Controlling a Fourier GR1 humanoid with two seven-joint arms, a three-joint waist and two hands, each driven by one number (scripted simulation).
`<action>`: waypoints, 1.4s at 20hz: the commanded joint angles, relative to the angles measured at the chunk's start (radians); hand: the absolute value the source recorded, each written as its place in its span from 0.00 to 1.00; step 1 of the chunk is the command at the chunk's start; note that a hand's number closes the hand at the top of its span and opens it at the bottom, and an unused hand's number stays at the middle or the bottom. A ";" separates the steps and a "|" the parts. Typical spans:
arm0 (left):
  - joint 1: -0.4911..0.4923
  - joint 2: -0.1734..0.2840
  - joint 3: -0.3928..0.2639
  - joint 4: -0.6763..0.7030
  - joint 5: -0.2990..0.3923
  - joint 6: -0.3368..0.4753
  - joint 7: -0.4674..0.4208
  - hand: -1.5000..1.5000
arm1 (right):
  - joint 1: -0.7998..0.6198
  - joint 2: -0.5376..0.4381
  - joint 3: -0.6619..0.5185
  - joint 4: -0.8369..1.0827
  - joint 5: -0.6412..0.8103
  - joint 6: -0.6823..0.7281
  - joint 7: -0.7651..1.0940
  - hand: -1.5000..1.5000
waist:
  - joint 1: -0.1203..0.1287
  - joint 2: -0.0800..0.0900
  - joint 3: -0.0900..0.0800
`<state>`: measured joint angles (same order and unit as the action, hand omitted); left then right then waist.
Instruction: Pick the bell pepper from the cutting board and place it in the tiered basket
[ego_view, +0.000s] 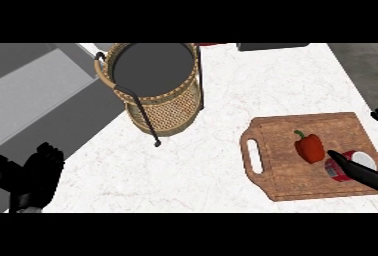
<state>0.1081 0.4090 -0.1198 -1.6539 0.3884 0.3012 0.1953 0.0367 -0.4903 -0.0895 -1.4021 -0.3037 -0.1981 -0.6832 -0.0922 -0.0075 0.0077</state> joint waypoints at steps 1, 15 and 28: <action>-0.127 -0.021 -0.112 0.001 -0.023 -0.103 -0.016 0.50 | 0.137 -0.049 0.025 -0.058 0.090 -0.002 -0.057 0.00 | 0.002 0.005 -0.010; -0.124 0.001 -0.103 -0.038 -0.009 -0.105 0.030 0.50 | 0.432 -0.238 0.066 -0.338 0.520 -0.351 0.508 0.00 | 0.007 0.010 -0.020; -0.178 -0.053 -0.158 0.037 -0.043 -0.124 -0.005 0.50 | 0.394 -0.188 0.274 -0.560 0.945 -0.303 1.188 0.00 | 0.071 0.022 -0.016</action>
<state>0.0171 0.4157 -0.1602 -1.6261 0.3757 0.2584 0.2460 0.4512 -0.6991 0.1367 -1.9422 0.5124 -0.5209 0.3287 -0.0194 0.0060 -0.0069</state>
